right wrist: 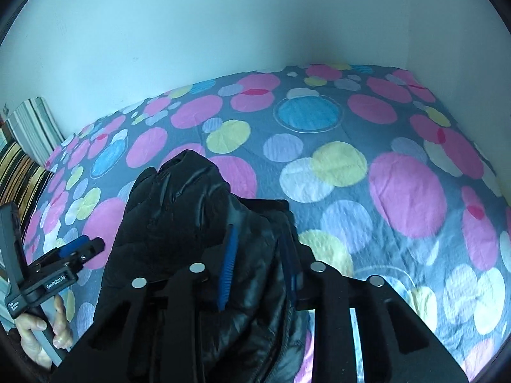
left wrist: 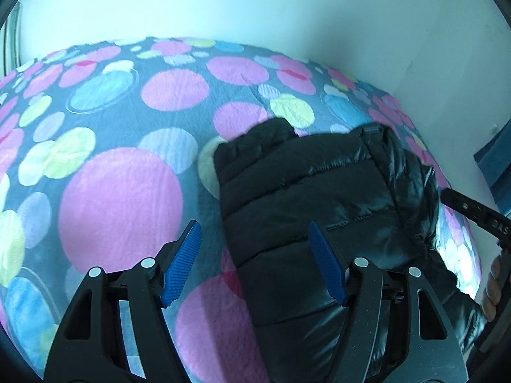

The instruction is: Fold large clothes

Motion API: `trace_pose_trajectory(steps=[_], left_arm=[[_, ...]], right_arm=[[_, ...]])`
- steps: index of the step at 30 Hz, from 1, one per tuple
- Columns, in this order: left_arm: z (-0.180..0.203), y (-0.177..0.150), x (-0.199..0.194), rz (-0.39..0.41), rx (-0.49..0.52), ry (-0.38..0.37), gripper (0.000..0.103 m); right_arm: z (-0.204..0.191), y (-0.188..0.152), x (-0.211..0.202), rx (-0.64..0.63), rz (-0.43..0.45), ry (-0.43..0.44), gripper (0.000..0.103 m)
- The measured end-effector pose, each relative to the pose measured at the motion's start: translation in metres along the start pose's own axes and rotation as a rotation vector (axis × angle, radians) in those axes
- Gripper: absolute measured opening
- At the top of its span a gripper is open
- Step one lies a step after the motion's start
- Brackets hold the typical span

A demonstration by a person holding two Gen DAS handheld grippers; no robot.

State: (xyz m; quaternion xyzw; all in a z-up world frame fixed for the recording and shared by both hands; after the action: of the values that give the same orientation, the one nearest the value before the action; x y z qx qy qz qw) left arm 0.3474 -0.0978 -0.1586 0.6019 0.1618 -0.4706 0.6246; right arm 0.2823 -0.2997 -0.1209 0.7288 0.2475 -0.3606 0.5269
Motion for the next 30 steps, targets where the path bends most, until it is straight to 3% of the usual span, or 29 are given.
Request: trace_pose_trajectory(steps=[9,13,25,30], left_arm=[[0.016,-0.005,0.035,-0.063,0.031,0.034,0.068],[0.03,-0.004,0.046,-0.075,0.067,0.07,0.06],[0.044,-0.003,0.062,-0.088,0.111,0.145,0.06],[0.044,-0.004,0.061,-0.076,0.117,0.141,0.06]], right_arm=[[0.009,-0.017,0.07,-0.059,-0.162,-0.069,0.025],[0.017,-0.022,0.091,-0.06,-0.203,-0.084,0.024],[0.033,-0.033,0.108,0.026,-0.181,-0.023,0.022],[0.032,-0.033,0.105,0.029,-0.155,-0.021,0.022]])
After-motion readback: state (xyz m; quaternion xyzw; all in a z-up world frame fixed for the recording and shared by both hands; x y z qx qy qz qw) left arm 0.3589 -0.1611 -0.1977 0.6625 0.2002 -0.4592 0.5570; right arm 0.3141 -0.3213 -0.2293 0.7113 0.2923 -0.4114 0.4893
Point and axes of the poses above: each gripper's, at about its wrist camera, not at the fingertips, and x roughly the way its jaws point, z to its right, y to its top, the point moved 4 cm from there along x, roughly the way its jaws point, and after that the axes turned 3 degrees about x, right-handed, at the moved point
